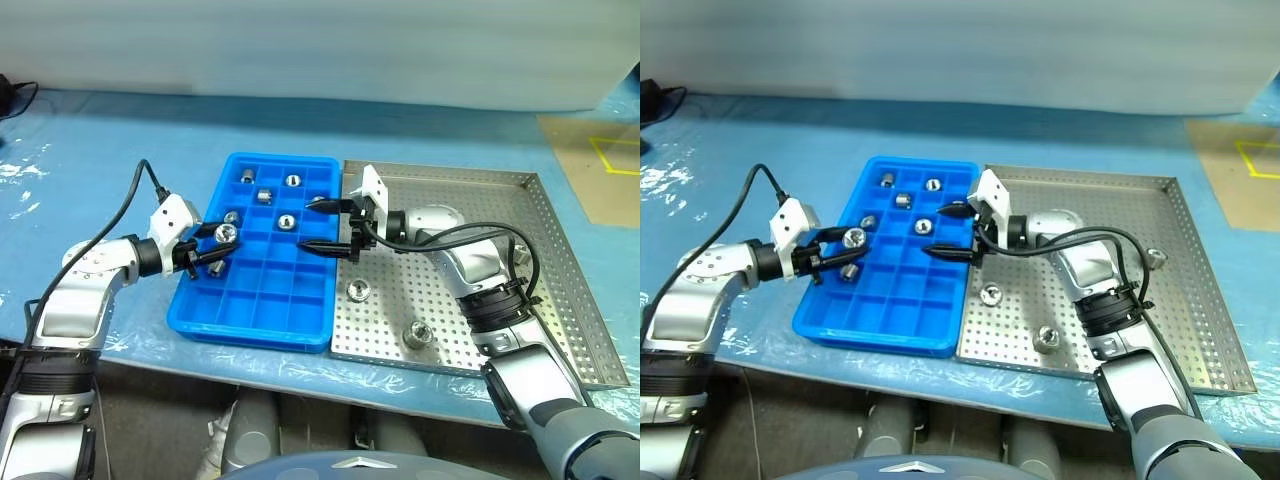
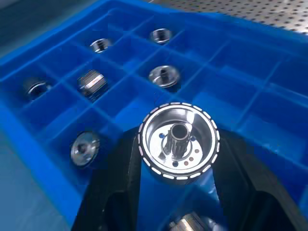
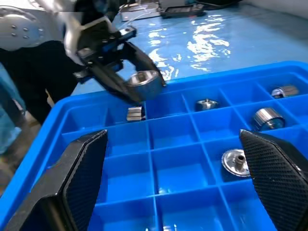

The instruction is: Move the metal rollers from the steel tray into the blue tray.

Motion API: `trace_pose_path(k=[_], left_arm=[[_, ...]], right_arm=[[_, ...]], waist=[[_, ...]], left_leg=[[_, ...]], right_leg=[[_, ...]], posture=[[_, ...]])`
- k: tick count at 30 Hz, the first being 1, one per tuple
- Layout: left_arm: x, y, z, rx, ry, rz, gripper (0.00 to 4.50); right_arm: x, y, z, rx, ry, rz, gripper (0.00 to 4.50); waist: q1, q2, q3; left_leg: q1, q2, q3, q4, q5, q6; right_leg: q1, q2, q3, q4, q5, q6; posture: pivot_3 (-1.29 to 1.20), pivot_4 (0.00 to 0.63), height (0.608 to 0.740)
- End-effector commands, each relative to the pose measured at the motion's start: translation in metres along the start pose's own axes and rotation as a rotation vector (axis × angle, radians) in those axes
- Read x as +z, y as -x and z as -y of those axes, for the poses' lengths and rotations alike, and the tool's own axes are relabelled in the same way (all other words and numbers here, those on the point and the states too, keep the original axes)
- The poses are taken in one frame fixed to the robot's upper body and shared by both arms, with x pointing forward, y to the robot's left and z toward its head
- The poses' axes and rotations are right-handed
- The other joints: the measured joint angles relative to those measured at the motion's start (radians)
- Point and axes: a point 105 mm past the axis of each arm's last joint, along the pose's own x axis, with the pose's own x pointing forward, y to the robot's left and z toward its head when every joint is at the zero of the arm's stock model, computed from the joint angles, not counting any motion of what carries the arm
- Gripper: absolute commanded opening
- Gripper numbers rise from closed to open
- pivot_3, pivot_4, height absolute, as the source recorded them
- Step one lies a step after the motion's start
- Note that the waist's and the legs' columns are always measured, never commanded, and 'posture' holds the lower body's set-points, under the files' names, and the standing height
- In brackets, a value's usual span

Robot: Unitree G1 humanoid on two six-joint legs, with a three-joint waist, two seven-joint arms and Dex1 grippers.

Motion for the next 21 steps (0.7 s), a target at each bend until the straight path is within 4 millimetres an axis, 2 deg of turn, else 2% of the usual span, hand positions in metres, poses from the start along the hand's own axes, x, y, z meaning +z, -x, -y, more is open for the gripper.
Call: trace_pose_path(k=[1,11,20,21], left_arm=[[0.006,-0.006,-0.005,0.021,-0.040,0.039,1.74],[-0.003,-0.032,0.014,-0.076,-0.042,0.038,1.74],[-0.022,-0.043,0.011,-0.093,-0.015,-0.033,1.74],[-0.021,-0.043,0.010,-0.095,-0.009,-0.022,2.09]], right_arm=[[0.013,-0.002,-0.002,0.018,0.055,0.026,4.50],[0.002,0.016,-0.001,-0.061,0.041,-0.004,4.50],[0.000,0.021,0.000,-0.105,0.044,-0.007,4.50],[0.000,0.022,0.000,-0.112,0.046,-0.008,4.50]], waist=[[0.002,0.000,0.000],[-0.001,-0.001,0.000],[-0.004,-0.001,-0.001],[-0.005,-0.001,-0.001]], left_leg=[[0.000,0.000,0.000,0.000,0.000,0.000],[-0.001,0.000,-0.001,-0.001,0.003,-0.004],[0.001,0.000,0.000,-0.001,0.003,-0.005],[0.001,0.000,0.000,-0.001,0.003,-0.005]], right_leg=[[0.000,0.000,0.000,0.000,0.000,0.000],[-0.001,0.001,0.000,-0.001,0.000,0.000],[-0.001,0.001,0.000,0.000,0.000,0.000],[-0.001,0.001,0.001,0.000,0.000,0.000]], posture=[[0.17,0.150,0.740],[0.09,0.150,0.740],[0.05,0.150,0.740],[0.04,0.150,0.740]])
